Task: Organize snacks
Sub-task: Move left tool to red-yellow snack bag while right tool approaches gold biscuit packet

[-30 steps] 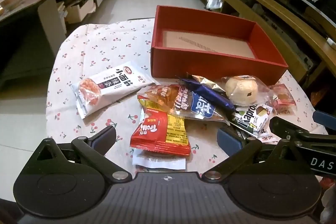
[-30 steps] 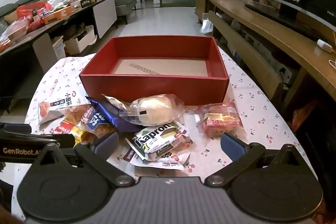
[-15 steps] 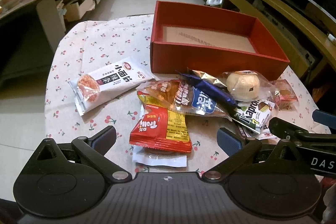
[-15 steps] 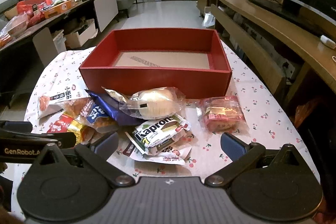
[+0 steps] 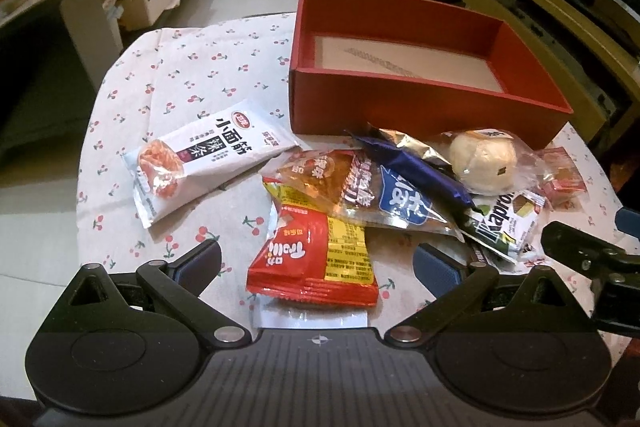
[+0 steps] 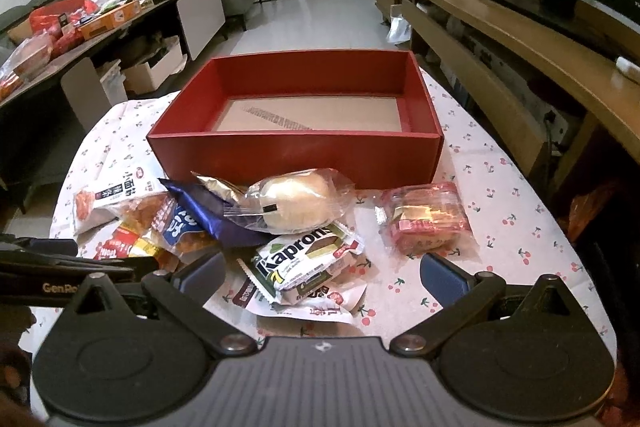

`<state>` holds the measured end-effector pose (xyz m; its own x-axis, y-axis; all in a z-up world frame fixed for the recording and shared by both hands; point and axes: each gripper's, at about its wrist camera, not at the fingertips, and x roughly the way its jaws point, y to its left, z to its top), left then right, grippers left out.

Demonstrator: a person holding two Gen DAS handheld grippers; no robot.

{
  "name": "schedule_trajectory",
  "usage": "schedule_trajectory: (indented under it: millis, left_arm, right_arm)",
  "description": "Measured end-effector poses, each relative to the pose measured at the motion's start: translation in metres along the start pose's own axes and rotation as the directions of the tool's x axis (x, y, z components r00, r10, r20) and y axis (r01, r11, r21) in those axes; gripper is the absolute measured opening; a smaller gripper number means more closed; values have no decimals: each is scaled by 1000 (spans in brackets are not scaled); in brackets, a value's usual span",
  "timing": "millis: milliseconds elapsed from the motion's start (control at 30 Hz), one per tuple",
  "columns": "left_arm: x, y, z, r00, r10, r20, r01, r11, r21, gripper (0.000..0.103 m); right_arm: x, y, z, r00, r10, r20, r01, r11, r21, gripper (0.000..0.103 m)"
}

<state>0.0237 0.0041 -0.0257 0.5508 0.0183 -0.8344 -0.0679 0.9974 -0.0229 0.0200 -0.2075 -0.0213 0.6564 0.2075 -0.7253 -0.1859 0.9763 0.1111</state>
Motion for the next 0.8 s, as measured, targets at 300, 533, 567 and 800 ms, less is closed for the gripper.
schedule_trajectory:
  millis: [300,533,567,800]
  left_arm:
    - [13,2,1,999,14,-36,-14,1000,-8,102]
    - [12,0,0,999,7,-39,-7,1000,-1,102]
    - [12,0,0,999,8,-38,-8,1000,-1,102]
    - [12,-2,0,999,12,-40,-12,1000,2,102]
  right_arm:
    - [8,2,5,1000,-3,-25,3,1000,-18,103]
    - [13,2,4,999,-8,-47,7,1000,-21,103]
    - [14,3,4,999,-11,-49,10,1000,-24,103]
    - [17,4,2,998,-15,-63,13,999,-33,103]
